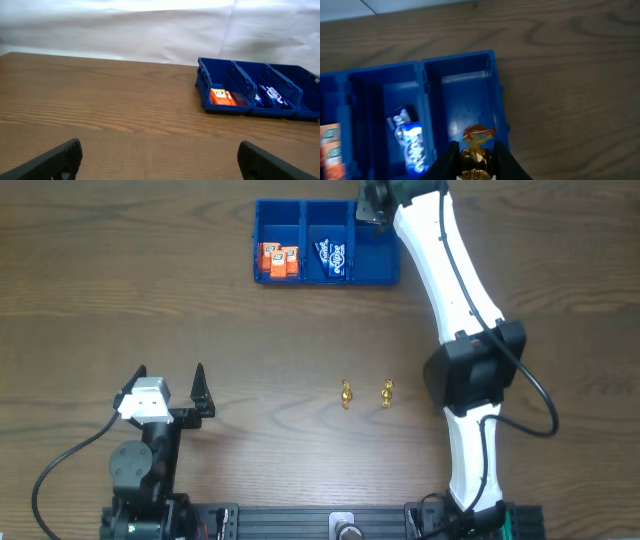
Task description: Sort Candies Into Trays
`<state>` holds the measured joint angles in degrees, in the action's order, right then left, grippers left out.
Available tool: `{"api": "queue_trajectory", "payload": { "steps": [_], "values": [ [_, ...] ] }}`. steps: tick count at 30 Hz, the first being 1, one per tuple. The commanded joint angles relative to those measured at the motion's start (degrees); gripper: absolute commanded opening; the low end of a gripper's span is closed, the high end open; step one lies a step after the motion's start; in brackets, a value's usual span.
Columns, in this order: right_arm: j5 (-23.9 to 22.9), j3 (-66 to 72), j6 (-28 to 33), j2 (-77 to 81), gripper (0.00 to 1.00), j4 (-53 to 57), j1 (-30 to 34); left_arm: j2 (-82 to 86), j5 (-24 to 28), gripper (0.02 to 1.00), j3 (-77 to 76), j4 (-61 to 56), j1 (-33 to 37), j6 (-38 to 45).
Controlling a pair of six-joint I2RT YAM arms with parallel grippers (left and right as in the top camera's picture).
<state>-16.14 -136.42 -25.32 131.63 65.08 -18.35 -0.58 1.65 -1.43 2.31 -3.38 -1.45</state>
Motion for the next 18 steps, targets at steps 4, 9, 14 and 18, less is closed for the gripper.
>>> {"api": "queue_trajectory", "payload": {
  "steps": [4, 9, 14, 18],
  "values": [
    [0.6, 0.3, 2.9, 5.0, 0.178, -1.6, -0.3, 0.3, -0.3, 0.998, 1.2, 2.2, 0.3, 0.2],
    [0.8, 0.3, 2.9, 5.9, 0.229, -1.6, -0.2, 0.3, -0.3, 0.996, 1.2, 2.2, 0.3, 0.2],
    [0.7, 0.3, 3.1, 5.9, 0.728, -2.4, -0.7, 0.3, -0.3, 0.996, 1.2, 2.2, 0.3, 0.2],
    [0.7, 0.3, 3.4, 5.3, 0.792, -2.3, -2.2, 0.3, -0.3, 0.998, 1.2, 2.2, 0.3, 0.2]
  ]
}}
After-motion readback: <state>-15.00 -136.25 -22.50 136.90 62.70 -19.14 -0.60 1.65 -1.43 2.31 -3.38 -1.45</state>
